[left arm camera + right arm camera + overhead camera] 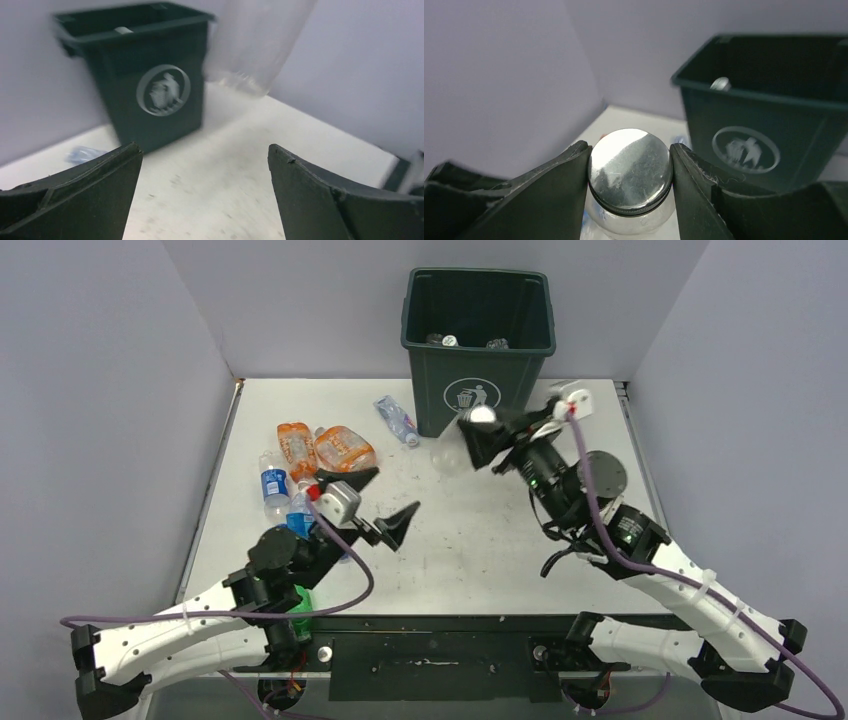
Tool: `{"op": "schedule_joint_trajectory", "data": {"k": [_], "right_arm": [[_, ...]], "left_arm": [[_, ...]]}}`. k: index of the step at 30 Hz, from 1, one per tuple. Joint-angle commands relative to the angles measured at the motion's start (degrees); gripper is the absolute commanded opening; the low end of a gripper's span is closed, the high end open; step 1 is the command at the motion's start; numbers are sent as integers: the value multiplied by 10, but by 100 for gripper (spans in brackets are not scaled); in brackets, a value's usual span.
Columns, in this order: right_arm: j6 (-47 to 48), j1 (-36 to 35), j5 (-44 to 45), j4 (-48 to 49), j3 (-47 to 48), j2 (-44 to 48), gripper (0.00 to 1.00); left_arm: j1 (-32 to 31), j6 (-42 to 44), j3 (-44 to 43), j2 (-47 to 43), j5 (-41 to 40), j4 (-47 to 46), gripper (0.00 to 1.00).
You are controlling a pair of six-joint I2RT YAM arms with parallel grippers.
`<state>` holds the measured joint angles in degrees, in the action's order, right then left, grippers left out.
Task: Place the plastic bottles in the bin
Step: Place the plastic bottle in the trash bin.
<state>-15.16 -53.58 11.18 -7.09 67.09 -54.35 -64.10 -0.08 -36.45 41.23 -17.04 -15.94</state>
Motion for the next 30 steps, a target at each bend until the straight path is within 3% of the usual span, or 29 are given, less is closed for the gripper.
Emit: {"op": "schedule_joint_trajectory", "data": {"k": [1, 6, 9, 13, 18, 26, 27, 29, 30], "right_arm": [[131, 18, 219, 159, 97, -35, 5], [137, 120, 223, 325, 124, -121, 5], [99, 213, 175, 392, 151, -188, 5], [-5, 337, 96, 459, 203, -302, 5], [-42, 389, 39, 454, 342, -454, 5], [-36, 393, -19, 361, 540, -627, 8], [-33, 390, -20, 344, 563, -644, 22], [-27, 386, -17, 315, 608, -674, 67], [-24, 383, -7, 309, 618, -681, 79]], "left_arm": [[5, 157, -72, -24, -224, -3, 96], [8, 266, -19, -54, -350, -108, 96], [9, 281, 64, -106, -349, -195, 96], [9, 278, 78, -134, -348, -193, 96], [9, 282, 79, -124, -349, -186, 96], [9, 272, 75, -111, -338, -168, 96], [9, 270, 74, -109, -336, -166, 96], [10, 270, 74, -107, -333, -163, 96], [10, 270, 74, -105, -332, -162, 96]]}}
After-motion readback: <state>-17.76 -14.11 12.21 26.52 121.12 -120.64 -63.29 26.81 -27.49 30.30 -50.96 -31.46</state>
